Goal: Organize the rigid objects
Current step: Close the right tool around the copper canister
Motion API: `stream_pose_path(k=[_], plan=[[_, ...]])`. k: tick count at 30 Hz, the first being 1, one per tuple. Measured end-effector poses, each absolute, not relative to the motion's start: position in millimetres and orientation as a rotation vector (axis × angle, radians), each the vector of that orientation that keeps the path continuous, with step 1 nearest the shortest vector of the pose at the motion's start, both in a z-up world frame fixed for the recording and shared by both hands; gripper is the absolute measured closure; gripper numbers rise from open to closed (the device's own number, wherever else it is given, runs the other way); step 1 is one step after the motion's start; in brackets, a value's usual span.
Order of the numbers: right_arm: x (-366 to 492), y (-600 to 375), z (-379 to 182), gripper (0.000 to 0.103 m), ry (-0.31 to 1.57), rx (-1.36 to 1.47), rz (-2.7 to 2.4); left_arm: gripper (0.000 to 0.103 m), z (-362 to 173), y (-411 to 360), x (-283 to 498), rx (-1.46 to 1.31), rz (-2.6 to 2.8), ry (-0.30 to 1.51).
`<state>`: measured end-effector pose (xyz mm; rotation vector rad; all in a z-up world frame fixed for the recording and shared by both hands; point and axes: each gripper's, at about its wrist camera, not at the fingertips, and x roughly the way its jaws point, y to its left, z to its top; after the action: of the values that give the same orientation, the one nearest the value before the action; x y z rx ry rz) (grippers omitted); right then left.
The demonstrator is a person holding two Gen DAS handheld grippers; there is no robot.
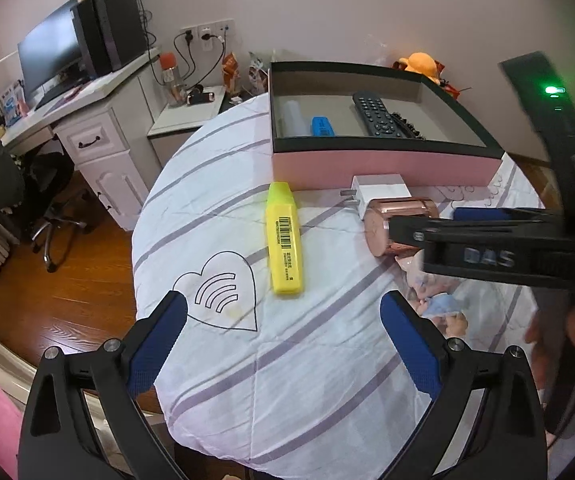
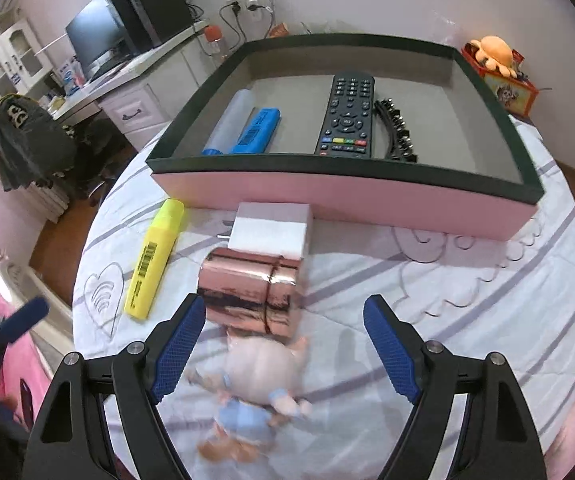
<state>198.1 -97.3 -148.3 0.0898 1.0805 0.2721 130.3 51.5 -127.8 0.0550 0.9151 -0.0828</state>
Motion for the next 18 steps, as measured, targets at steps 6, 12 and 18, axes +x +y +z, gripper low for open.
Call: stream_pose_path(k=[6, 12, 18], plan=[[206, -91, -155, 0.02, 1.093, 0.149, 0.3, 0.003, -129, 51, 134, 0.044, -0.102, 0.913], [215, -84, -165, 0.02, 1.111, 0.148, 0.318, 0.003, -134, 54, 136, 0.04, -0.1, 0.927], [211, -81, -159, 0.04, 1.054, 0.048, 0.339, 0.003, -132, 50, 138, 0.042, -0.106, 0.925]])
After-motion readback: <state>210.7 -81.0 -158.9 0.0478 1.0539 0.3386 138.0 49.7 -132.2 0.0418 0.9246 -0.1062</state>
